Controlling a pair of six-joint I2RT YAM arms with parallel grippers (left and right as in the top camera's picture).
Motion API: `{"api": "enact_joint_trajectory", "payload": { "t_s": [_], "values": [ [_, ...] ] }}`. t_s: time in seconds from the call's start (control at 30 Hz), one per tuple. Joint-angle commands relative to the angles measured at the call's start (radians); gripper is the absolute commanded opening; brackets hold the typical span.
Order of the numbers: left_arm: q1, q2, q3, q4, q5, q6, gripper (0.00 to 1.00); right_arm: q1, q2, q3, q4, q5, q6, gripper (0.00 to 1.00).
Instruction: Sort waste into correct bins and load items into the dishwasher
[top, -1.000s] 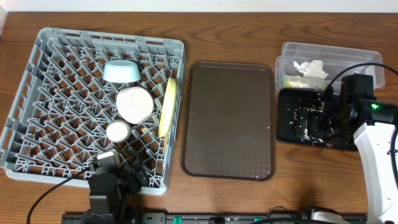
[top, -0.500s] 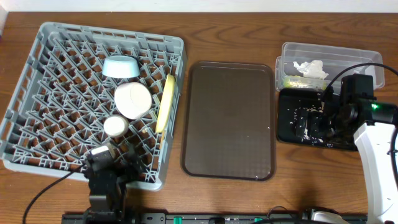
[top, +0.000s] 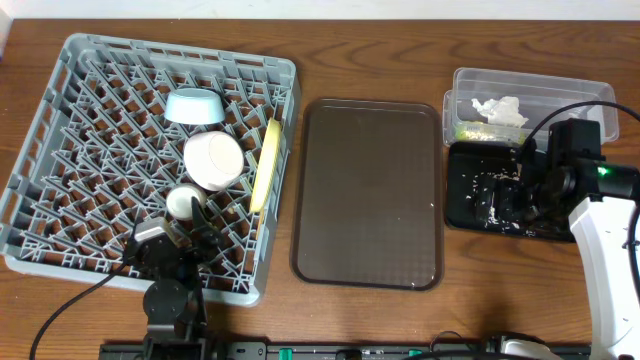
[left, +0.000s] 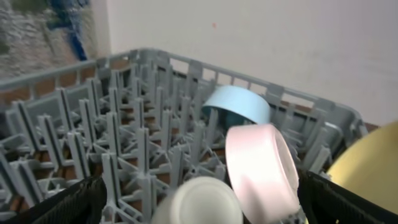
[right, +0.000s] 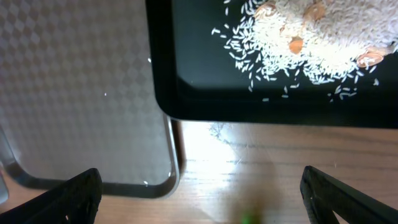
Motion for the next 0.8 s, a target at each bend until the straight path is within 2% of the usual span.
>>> {"api": "enact_joint_trajectory", "payload": {
  "t_s": [0.0,0.33,0.77],
  "values": [
    [0.003,0.001,-0.035,-0.002,-0.022,0.030,1.00,-0.008,-0.010,0.011,0.000,0.006,-0.006,0.99],
    [0.002,0.005,-0.035,-0.006,0.302,0.141,1.00,-0.008,-0.010,0.011,0.000,0.006,-0.006,0.99],
    [0.002,0.007,-0.035,-0.022,0.316,0.137,1.00,-0.008,-0.010,0.011,0.000,0.006,-0.006,0.99]
  ]
}}
